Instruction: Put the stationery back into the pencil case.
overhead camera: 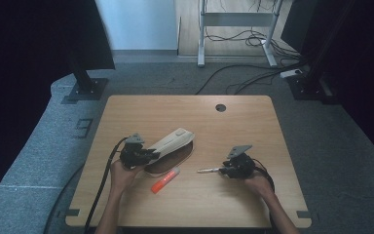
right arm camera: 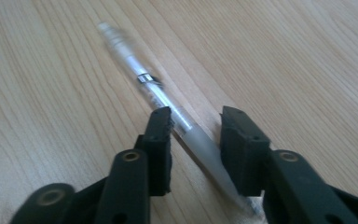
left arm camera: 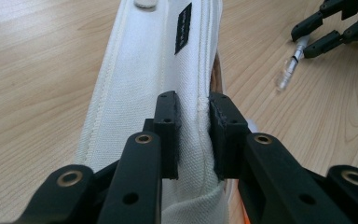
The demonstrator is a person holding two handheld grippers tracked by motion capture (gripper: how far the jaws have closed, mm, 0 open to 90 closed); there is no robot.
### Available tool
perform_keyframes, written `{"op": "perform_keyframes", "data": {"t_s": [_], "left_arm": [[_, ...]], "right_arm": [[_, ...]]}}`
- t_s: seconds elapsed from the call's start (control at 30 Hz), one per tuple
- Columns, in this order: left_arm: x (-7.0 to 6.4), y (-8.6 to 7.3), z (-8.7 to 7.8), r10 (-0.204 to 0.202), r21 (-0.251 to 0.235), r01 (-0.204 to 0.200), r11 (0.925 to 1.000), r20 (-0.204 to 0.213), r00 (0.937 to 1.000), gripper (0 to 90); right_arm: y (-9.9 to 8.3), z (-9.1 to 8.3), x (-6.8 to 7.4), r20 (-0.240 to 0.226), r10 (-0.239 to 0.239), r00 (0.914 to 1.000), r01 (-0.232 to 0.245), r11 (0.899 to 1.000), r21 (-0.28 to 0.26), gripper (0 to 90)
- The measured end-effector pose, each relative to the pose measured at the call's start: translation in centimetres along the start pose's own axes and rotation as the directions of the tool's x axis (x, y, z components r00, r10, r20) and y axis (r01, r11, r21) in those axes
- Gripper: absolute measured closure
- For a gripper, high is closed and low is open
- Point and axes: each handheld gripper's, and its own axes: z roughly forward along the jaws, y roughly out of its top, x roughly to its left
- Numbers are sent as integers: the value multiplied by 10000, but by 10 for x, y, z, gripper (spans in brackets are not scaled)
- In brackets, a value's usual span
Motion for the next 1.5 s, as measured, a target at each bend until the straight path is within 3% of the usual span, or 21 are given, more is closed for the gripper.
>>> {"op": "perform_keyframes", "data": {"t_s": [0.17, 0.43, 1.5], "left_arm": [[0, 0, 0, 8, 0, -8, 10000, 0, 10000, 746], [0, 0, 0, -1, -13, 1, 10000, -14, 10000, 747], [0, 0, 0, -70, -93, 70, 9999, -69, 10000, 757]], "right_arm": [[4, 2, 1, -220, -29, 9998, 31, 9999, 99, 772], [6, 2, 3, -219, 116, 9997, -112, 9998, 184, 784], [27, -20, 7, -479, 268, 9985, -316, 9943, -1014, 786]]}}
